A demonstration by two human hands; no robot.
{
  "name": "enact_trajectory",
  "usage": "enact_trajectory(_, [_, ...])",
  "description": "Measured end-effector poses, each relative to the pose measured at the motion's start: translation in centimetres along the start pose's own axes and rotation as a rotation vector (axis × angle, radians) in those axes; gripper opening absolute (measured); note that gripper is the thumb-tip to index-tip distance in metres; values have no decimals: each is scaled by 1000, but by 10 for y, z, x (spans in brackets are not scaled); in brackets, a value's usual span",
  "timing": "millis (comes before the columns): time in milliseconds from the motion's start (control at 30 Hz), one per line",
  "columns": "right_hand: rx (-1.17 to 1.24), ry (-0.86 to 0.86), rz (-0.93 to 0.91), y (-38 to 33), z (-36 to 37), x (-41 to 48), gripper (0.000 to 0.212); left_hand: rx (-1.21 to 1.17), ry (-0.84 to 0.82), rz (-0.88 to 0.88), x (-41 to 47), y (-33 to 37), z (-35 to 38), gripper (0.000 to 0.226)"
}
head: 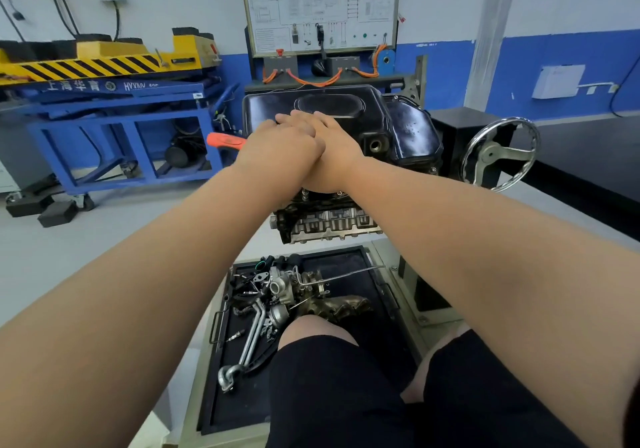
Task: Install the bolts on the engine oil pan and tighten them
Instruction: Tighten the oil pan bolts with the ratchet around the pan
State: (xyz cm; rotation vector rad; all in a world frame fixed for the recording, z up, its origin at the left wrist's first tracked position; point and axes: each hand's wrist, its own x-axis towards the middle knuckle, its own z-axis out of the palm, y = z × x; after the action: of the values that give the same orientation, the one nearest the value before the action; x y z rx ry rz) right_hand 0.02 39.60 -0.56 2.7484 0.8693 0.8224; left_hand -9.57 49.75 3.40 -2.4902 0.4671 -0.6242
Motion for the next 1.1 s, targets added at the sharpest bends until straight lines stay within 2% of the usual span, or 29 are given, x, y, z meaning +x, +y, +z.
enact_trajectory(67, [24,0,1,1,0,-1,79,16,13,17,1,-4,4,42])
enact_trajectory(133, [5,7,0,0,1,0,78,-47,6,-64,2,-5,5,40])
enact_trajectory(233, [-80,3,-31,1,2,0,76,-165,11,-219,5,2,9,49])
enact_trajectory(300, [-133,-7,-49,2,3,-2,74,-193,-1,-256,9,7,10,54])
enact_trajectory(433, [-123,31,-5,-3,6,-2,70,-47,-6,-105,10,4,8,64])
enact_trajectory(600, [-39,25,34,-2,3,-2,71,97,57,114,7,-10,3,48])
enact_trajectory(700, [-89,19,16,-3,4,-2,71,69,18,38,9,-12,3,43])
enact_trajectory(833, [-152,8,-6,-3,7,-2,69,-82,-136,-72,15,-4,-1,56])
enact_trajectory(900, [-194,3,0,-3,9,-1,69,-115,-130,-100,17,0,-3,63])
enact_trajectory(1000, [-135,-5,27,-6,8,0,72,-91,-121,-60,20,-4,-3,72])
enact_trajectory(1100, [-128,-10,6,-4,3,-1,76,-224,-147,-120,23,-6,-8,55])
